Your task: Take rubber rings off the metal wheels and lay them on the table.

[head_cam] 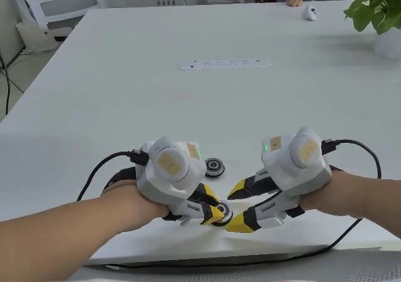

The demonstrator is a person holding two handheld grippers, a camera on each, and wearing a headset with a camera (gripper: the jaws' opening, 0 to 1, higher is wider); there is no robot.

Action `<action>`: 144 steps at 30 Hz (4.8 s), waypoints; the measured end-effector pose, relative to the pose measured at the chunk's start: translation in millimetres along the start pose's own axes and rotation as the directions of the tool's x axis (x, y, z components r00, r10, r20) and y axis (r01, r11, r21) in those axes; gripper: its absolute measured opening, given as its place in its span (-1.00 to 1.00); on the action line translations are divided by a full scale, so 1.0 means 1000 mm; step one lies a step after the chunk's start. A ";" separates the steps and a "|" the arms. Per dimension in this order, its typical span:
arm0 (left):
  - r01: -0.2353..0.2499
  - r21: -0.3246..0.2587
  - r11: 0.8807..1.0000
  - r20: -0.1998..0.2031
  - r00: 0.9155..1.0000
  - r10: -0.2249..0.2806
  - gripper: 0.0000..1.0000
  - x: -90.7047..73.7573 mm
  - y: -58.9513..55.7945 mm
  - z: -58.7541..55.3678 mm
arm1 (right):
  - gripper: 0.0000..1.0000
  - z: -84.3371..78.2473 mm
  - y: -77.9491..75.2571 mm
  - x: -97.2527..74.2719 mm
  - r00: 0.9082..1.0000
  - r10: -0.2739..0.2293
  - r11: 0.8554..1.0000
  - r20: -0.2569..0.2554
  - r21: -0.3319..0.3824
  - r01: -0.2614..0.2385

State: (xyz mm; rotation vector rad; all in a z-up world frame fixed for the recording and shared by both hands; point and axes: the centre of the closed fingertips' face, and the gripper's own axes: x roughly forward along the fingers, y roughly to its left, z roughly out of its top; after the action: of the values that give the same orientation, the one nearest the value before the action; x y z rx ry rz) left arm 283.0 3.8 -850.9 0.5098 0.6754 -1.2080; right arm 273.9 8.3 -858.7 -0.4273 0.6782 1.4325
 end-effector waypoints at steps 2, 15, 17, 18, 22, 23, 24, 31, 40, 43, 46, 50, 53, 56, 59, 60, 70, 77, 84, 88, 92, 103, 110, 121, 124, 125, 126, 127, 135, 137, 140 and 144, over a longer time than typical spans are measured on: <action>-0.001 -0.002 1.000 0.000 1.000 0.001 -0.73 0.000 0.000 0.000 | -0.34 0.002 0.000 0.001 1.000 0.000 1.000 0.011 0.016 0.000; -0.008 -0.011 1.000 0.003 1.000 0.008 -0.73 0.000 0.001 0.000 | -0.48 -0.005 -0.004 0.004 1.000 -0.016 0.998 0.011 0.057 0.016; -0.008 -0.012 1.000 0.004 1.000 0.008 -0.73 0.000 0.001 0.000 | -0.51 -0.005 -0.004 0.003 1.000 -0.014 0.998 0.014 0.060 0.013; -0.009 -0.013 1.000 0.005 1.000 0.009 -0.73 0.000 0.001 0.000 | -0.51 -0.005 -0.003 0.003 1.000 -0.013 0.998 0.015 0.062 0.012; -0.009 -0.013 1.000 0.006 1.000 0.009 -0.73 0.000 0.001 0.000 | -0.54 -0.005 -0.003 0.002 1.000 -0.014 0.998 0.019 0.060 0.013; -0.009 -0.014 1.000 0.006 1.000 0.009 -0.73 0.000 0.001 0.000 | -0.55 -0.005 -0.003 0.002 1.000 -0.014 0.998 0.020 0.064 0.012; -0.010 -0.014 1.000 0.007 1.000 0.010 -0.73 0.000 0.001 0.000 | -0.56 -0.005 -0.003 0.001 1.000 -0.013 0.998 0.021 0.066 0.011; -0.011 -0.022 1.000 0.007 1.000 0.011 -0.73 0.000 0.001 0.000 | -0.62 -0.007 -0.002 0.000 1.000 -0.013 0.998 0.021 0.062 0.012; -0.010 -0.029 1.000 0.008 1.000 0.010 -0.74 0.000 0.001 0.000 | -0.80 -0.011 -0.002 -0.002 1.000 -0.011 0.998 0.008 0.061 0.010; -0.009 -0.028 1.000 0.009 1.000 0.009 -0.74 0.000 0.001 0.000 | -0.82 -0.012 -0.002 -0.002 1.000 -0.010 0.998 0.007 0.059 0.010; -0.010 -0.026 1.000 0.008 1.000 0.010 -0.74 0.000 0.000 0.000 | -0.85 -0.012 -0.002 -0.002 1.000 -0.009 0.998 0.006 0.062 0.009; -0.010 -0.024 1.000 0.008 1.000 0.010 -0.74 0.000 0.001 0.000 | -0.88 -0.012 -0.002 -0.002 1.000 -0.008 0.998 0.007 0.069 0.008; -0.012 -0.022 1.000 0.007 1.000 0.012 -0.74 0.000 0.001 0.000 | -0.91 -0.013 -0.003 -0.003 1.000 -0.011 0.998 0.004 0.067 0.010; -0.012 -0.022 1.000 0.006 1.000 0.012 -0.74 0.000 0.001 0.000 | -0.96 -0.013 -0.004 -0.004 1.000 -0.015 0.997 0.007 0.076 0.015; -0.012 -0.021 1.000 0.005 1.000 0.013 -0.75 0.000 0.001 0.000 | -0.98 -0.013 -0.005 -0.004 1.000 -0.017 0.997 0.008 0.082 0.017; -0.013 -0.022 1.000 0.006 1.000 0.013 -0.75 0.000 0.001 0.000 | -0.98 -0.013 -0.006 -0.004 1.000 -0.018 0.996 0.007 0.083 0.017; -0.017 -0.019 1.000 0.005 1.000 0.017 -0.75 0.001 0.002 0.000 | -1.00 -0.012 -0.006 -0.006 1.000 -0.019 0.994 0.015 0.109 0.018; -0.020 -0.017 1.000 0.004 1.000 0.021 -0.75 0.001 0.001 0.000 | -1.00 -0.012 -0.007 -0.009 0.999 -0.022 0.990 0.026 0.139 0.019; -0.022 -0.015 1.000 0.002 1.000 0.022 -0.75 0.001 0.001 0.000 | -1.00 -0.012 -0.008 -0.010 0.999 -0.019 0.983 0.032 0.182 0.013; -0.023 -0.009 1.000 -0.001 1.000 0.023 -0.75 0.001 0.001 0.000 | -1.00 -0.011 -0.009 -0.011 0.999 -0.019 0.977 0.039 0.214 0.010; -0.024 -0.013 1.000 -0.002 1.000 0.024 -0.75 0.001 0.001 0.000 | -1.00 -0.011 -0.010 -0.012 0.999 -0.020 0.967 0.050 0.253 0.007; -0.027 -0.010 1.000 -0.003 1.000 0.027 -0.76 0.001 0.001 0.000 | -1.00 -0.009 -0.012 -0.013 0.997 -0.027 0.943 0.074 0.333 0.000; -0.032 -0.008 0.999 -0.008 0.999 0.032 -0.76 0.001 0.001 0.000 | -1.00 -0.005 -0.012 -0.014 0.995 -0.028 0.936 0.091 0.353 -0.006; -0.038 -0.004 0.999 -0.016 0.999 0.038 -0.76 0.001 0.001 0.000 | -1.00 -0.002 -0.010 -0.015 0.995 -0.027 0.933 0.095 0.360 -0.009; -0.038 0.000 0.999 -0.020 0.999 0.038 -0.77 0.001 0.001 0.000 | -1.00 -0.002 -0.010 -0.015 0.995 -0.024 0.930 0.098 0.368 -0.014; -0.039 0.000 0.999 -0.020 0.999 0.039 -0.77 0.001 0.001 0.000 | -1.00 -0.001 -0.009 -0.015 0.995 -0.023 0.929 0.099 0.369 -0.015; -0.039 0.001 0.999 -0.020 0.999 0.039 -0.77 0.001 0.001 0.000 | -1.00 -0.001 -0.009 -0.015 0.995 -0.023 0.929 0.099 0.370 -0.016; -0.039 0.002 0.999 -0.021 0.999 0.039 -0.77 0.001 0.001 0.000 | -1.00 -0.001 -0.009 -0.015 0.995 -0.023 0.930 0.099 0.368 -0.015; -0.040 0.000 0.999 -0.026 0.999 0.040 -0.77 0.001 0.001 0.000 | -1.00 0.000 -0.008 -0.015 0.995 -0.014 0.926 0.101 0.376 -0.025; -0.040 0.000 0.999 -0.026 0.999 0.040 -0.77 0.001 0.001 0.000 | -1.00 0.000 -0.007 -0.015 0.995 -0.013 0.926 0.102 0.376 -0.027; -0.040 0.001 0.999 -0.029 0.999 0.040 -0.77 0.002 0.000 0.000 | -1.00 0.001 -0.006 -0.015 0.995 -0.009 0.927 0.101 0.373 -0.029; -0.039 0.001 0.999 -0.032 0.999 0.039 -0.78 0.002 0.000 0.000 | -1.00 0.001 -0.004 -0.015 0.995 -0.004 0.928 0.097 0.370 -0.032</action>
State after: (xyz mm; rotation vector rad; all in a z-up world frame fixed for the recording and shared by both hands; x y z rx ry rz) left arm 283.4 3.0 -852.4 0.5409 0.6895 -1.1659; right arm 278.3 -3.1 -848.9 -0.0555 0.8545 1.2918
